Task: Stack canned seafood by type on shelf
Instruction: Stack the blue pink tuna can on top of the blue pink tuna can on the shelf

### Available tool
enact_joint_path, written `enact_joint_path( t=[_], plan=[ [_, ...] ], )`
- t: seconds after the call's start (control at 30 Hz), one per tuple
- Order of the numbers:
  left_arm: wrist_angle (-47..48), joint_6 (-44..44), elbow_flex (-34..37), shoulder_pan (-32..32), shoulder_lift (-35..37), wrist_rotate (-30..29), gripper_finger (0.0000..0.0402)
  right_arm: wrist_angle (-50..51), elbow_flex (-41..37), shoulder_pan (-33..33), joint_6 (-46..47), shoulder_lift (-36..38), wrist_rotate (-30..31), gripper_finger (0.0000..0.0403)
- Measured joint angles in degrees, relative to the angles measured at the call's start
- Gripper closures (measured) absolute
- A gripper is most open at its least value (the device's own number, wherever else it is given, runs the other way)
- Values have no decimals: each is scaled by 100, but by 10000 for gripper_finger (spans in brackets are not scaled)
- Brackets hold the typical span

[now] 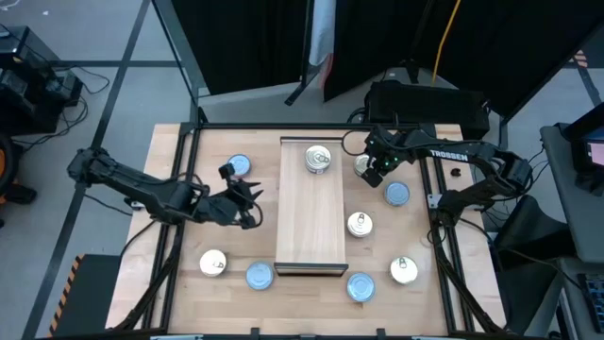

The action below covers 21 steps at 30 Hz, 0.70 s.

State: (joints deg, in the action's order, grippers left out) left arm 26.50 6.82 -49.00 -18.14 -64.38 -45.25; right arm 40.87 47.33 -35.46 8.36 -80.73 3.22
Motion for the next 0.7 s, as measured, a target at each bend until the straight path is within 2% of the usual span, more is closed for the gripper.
enact_joint_path(
  t=[0.4,0.7],
  plan=[
    [-46,19,-5,-161,140,0,304,-67,13,2,-3,-302,182,403],
    [-26,21,-5,-161,140,-15,304,327,-62,8,157,-385,160,402]
  ],
)
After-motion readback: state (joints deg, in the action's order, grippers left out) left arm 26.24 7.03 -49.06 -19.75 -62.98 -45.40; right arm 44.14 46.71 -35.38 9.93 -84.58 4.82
